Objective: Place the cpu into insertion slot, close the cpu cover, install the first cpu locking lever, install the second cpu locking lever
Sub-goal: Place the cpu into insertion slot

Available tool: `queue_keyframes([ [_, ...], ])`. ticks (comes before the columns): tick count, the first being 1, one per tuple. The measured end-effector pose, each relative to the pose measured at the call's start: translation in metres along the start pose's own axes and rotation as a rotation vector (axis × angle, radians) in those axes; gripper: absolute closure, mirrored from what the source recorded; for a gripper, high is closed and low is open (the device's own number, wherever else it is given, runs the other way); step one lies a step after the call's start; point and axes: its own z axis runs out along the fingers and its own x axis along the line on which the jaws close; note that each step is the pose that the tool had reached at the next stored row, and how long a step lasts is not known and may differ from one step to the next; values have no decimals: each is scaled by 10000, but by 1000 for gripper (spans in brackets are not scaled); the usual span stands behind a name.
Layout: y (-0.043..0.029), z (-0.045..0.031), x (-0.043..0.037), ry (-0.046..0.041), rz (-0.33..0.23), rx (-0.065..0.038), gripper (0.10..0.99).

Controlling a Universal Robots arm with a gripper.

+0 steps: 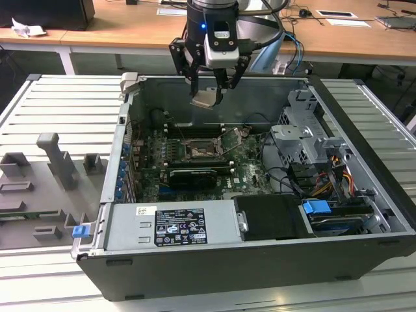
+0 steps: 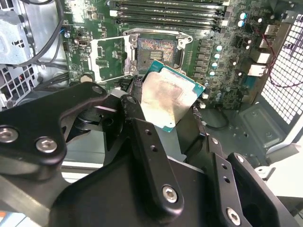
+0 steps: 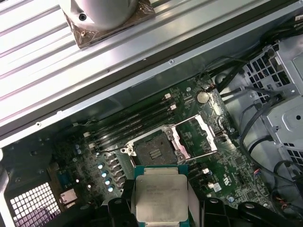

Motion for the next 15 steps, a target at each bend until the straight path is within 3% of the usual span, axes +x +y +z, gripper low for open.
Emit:
queue_keyframes([
  [15,0,5,0,-77,878,-17,553],
])
